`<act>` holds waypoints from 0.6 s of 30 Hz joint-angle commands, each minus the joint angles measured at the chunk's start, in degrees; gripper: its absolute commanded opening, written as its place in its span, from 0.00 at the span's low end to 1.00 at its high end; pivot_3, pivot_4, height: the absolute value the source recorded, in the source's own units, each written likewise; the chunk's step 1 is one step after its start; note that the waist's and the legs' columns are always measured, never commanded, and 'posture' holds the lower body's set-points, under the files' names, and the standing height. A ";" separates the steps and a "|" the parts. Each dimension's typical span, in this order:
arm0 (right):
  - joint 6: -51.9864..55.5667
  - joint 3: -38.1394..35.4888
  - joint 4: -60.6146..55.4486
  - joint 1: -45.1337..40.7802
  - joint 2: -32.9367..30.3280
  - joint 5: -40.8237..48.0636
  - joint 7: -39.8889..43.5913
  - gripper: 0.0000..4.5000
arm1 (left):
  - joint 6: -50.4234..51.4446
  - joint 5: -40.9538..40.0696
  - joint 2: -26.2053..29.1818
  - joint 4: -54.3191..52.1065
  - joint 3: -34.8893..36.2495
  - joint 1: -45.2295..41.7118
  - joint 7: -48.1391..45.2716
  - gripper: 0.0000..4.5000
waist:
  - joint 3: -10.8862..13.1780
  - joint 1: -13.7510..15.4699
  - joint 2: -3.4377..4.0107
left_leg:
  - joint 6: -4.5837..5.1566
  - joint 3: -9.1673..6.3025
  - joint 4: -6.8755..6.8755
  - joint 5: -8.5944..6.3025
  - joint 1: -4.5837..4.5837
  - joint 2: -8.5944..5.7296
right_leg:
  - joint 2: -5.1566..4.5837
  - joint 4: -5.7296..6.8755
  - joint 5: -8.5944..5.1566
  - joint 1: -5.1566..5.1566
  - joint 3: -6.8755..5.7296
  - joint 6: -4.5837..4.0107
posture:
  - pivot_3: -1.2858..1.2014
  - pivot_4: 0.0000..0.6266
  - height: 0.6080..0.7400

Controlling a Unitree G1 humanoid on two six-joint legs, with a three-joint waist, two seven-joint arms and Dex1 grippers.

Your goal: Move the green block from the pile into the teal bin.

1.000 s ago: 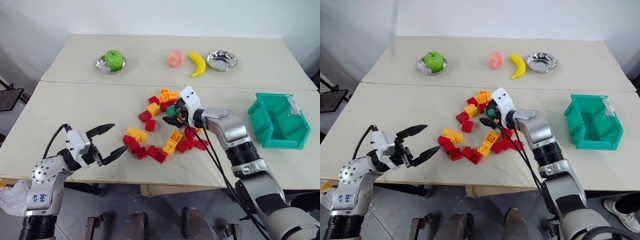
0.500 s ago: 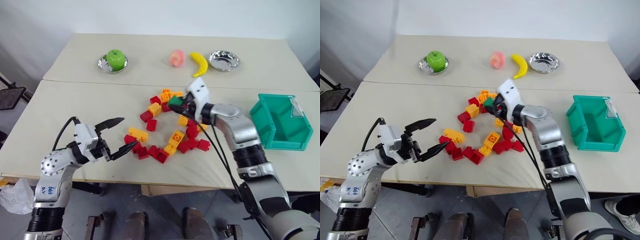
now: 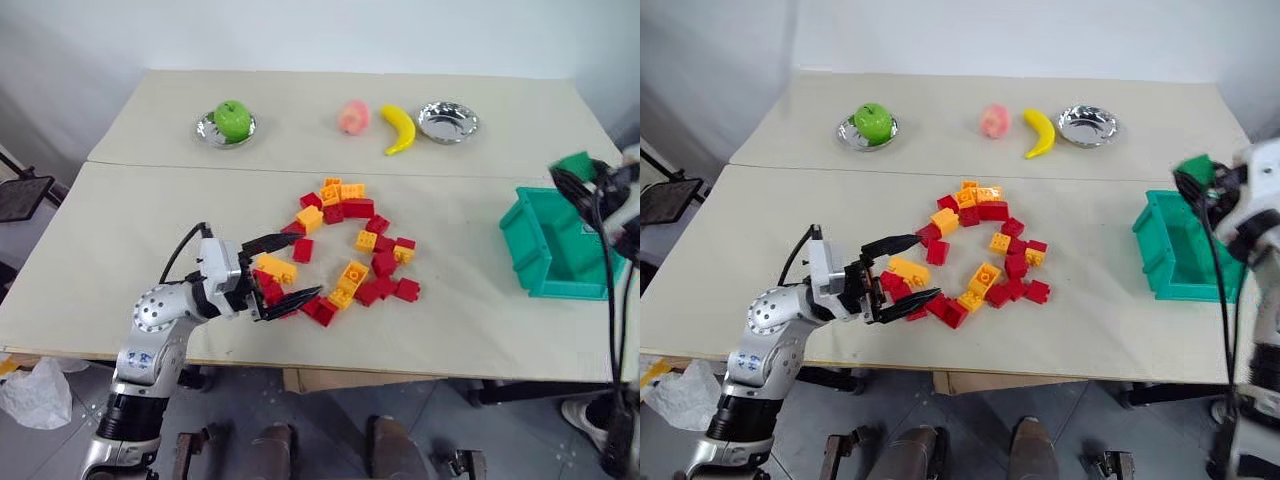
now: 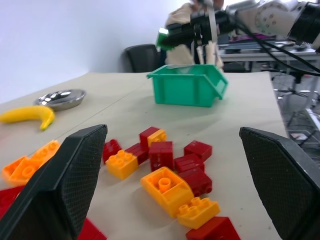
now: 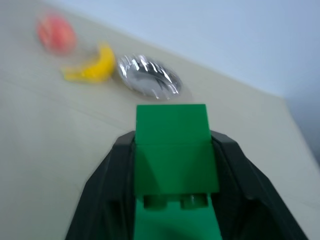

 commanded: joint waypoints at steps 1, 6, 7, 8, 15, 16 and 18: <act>-2.73 -2.85 0.82 1.63 -1.37 -0.08 -1.07 0.34 | -0.95 -0.53 0.80 1.59 0.94 -0.88 -2.10 1.00 | 0.00 -0.31 0.00 | 0.02 0.04 0.02 -0.01 0.00 0.00 | 0.00 0.00 0.01 0.00 0.03 0.01 | 0.52 0.24 1.00; -1.75 -3.01 3.27 2.59 0.03 1.12 -2.16 0.42 | -1.08 -0.34 1.19 3.40 1.65 -1.95 -3.15 1.00 | -0.01 -0.63 0.02 | 0.02 0.11 0.08 -0.01 0.04 0.07 | 0.02 0.03 0.02 0.00 0.09 0.03 | 0.52 0.24 1.00; -1.81 -3.21 3.93 2.36 0.23 1.22 -2.74 0.50 | -0.87 -0.41 1.23 3.43 1.77 -1.98 -3.18 1.00 | -0.01 -0.55 0.02 | 0.02 0.11 0.10 -0.01 0.04 0.07 | 0.03 0.03 0.02 0.01 0.08 0.03 | 0.52 0.24 1.00; -2.65 -3.18 4.69 2.01 0.39 1.55 -2.42 0.56 | -0.60 -0.41 1.29 3.37 2.04 -1.90 -2.91 1.00 | -0.01 -0.45 0.02 | 0.02 0.09 0.12 -0.01 0.04 0.06 | 0.02 0.03 0.02 0.02 0.08 0.03 | 0.52 0.24 1.00; -7.75 -1.79 6.23 0.88 -0.28 2.59 1.44 1.00 | 0.69 -0.82 2.20 4.17 5.79 -1.25 0.52 1.00 | -0.01 -0.39 0.02 | 0.03 0.06 0.16 -0.02 0.02 0.05 | 0.01 0.00 0.03 0.04 0.08 0.05 | 0.52 0.24 1.00; -9.71 -1.99 5.20 0.77 0.15 3.84 3.46 1.00 | 1.23 -0.81 2.64 4.46 6.70 -1.09 1.24 1.00 | 0.00 -0.39 0.02 | 0.03 0.05 0.15 -0.02 0.02 0.05 | 0.01 0.00 0.03 0.04 0.07 0.05 | 0.52 0.24 1.00; -10.49 -2.21 0.15 0.91 2.11 9.62 9.44 1.00 | 1.72 -0.66 3.65 5.20 9.14 -0.50 2.91 1.00 | 0.00 -0.53 0.02 | 0.03 0.05 0.14 -0.02 0.01 0.05 | 0.01 0.00 0.03 0.04 0.07 0.05 | 0.52 0.24 1.00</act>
